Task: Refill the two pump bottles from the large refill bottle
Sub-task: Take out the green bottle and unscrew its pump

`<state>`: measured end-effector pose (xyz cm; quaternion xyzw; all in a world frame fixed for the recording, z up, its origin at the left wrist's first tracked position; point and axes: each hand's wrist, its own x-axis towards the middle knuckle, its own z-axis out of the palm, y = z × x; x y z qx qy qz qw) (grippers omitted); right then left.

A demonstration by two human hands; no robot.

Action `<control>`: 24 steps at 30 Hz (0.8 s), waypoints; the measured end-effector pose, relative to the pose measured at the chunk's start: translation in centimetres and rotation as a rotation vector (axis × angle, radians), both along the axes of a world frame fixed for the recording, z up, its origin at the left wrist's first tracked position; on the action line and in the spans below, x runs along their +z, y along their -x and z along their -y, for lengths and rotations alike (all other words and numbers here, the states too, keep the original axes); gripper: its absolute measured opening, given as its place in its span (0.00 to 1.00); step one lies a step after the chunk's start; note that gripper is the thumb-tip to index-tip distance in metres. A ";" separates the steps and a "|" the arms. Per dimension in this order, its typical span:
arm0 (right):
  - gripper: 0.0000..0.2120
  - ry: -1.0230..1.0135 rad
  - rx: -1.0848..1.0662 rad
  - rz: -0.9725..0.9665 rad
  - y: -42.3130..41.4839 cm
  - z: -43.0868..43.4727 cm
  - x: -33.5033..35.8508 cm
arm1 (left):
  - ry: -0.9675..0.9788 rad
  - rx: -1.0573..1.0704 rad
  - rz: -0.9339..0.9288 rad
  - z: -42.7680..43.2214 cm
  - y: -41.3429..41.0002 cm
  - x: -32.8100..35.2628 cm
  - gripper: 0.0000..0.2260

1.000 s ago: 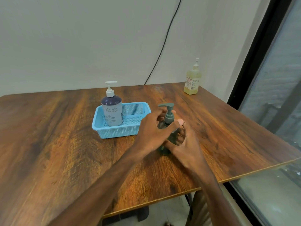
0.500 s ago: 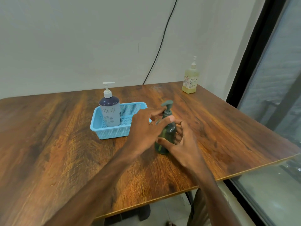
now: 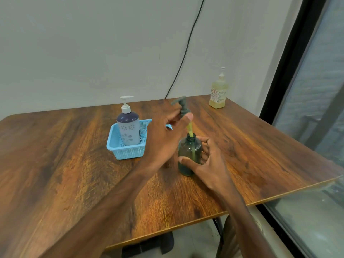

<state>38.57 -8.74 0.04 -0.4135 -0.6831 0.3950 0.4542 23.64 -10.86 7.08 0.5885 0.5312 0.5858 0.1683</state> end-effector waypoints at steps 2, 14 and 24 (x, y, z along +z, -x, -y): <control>0.33 0.008 0.002 0.002 0.0 -0.1 -0.1 | -0.031 0.002 0.035 -0.4 0.1 1.4 0.08; 0.34 0.006 -0.016 0.065 0.0 -0.2 0.1 | -0.116 0.145 -0.034 -3.5 1.9 8.0 0.13; 0.33 0.020 0.008 0.050 -1.4 -0.4 0.2 | 0.394 0.098 -0.308 -3.7 2.5 0.2 0.19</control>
